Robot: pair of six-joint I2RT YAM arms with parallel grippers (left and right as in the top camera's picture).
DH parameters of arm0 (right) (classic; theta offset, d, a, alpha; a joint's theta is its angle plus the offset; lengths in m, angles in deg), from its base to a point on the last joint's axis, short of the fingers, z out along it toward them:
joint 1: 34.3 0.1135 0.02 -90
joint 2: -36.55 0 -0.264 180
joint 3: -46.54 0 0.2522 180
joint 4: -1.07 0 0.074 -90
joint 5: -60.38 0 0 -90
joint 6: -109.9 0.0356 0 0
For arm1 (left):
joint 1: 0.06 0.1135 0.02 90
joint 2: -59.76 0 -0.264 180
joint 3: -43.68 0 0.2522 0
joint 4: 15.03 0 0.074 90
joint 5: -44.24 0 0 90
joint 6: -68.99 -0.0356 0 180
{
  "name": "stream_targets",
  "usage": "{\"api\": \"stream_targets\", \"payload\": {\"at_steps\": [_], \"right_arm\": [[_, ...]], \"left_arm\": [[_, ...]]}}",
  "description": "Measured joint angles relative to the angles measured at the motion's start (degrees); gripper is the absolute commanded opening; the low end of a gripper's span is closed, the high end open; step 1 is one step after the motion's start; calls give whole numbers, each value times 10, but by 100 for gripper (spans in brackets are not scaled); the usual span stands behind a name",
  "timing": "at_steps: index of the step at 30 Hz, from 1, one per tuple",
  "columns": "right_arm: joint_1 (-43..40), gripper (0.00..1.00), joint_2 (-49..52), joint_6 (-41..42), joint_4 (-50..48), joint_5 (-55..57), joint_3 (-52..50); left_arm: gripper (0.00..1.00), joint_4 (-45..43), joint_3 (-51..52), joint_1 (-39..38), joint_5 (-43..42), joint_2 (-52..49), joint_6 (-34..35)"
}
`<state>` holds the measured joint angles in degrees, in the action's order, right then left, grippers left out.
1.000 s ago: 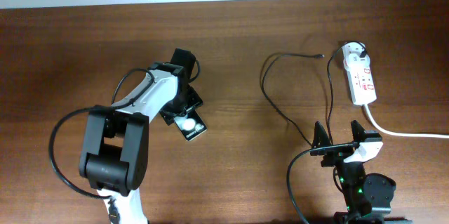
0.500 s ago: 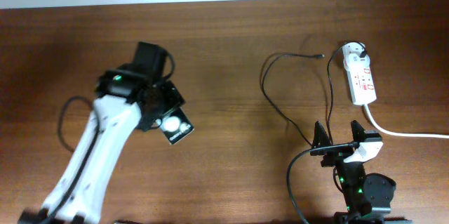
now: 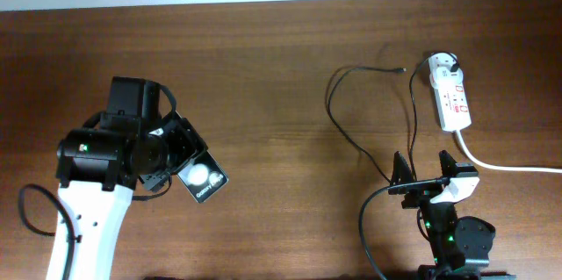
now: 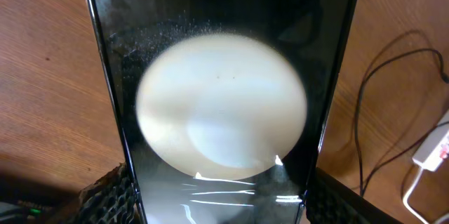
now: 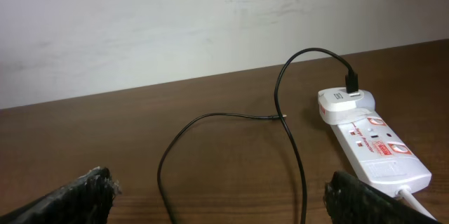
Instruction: Plug charger to phone and switch on socket
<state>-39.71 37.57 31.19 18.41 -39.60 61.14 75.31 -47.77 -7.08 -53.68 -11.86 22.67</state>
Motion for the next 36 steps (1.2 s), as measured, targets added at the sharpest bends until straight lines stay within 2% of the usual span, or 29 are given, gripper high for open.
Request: {"api": "stream_targets", "payload": {"at_steps": [3,6,13,17,19,24,29,32,36], "right_arm": [[0,99,0,15,0,-6,0],[0,99,0,95,-4,-45,0],[0,99,0,460,-7,-335,0],[0,99,0,558,-6,-434,0],[0,99,0,553,-10,-435,0],[0,100,0,470,-21,-450,5],[0,96,9,456,58,-457,95],[1,96,52,454,74,-456,138],[7,96,168,443,80,-450,201]], "left_arm": [[70,4,0,0,-20,0,-2],[70,5,0,0,-43,0,-2],[69,6,0,0,-90,-22,-13],[68,2,0,0,-155,-75,-30],[69,-8,0,0,-191,-97,-36],[69,-52,0,0,-247,-131,-38],[69,-65,0,0,-252,-162,-38],[69,-92,0,0,-256,-167,-36],[69,-104,0,0,-261,-168,-35]]}}
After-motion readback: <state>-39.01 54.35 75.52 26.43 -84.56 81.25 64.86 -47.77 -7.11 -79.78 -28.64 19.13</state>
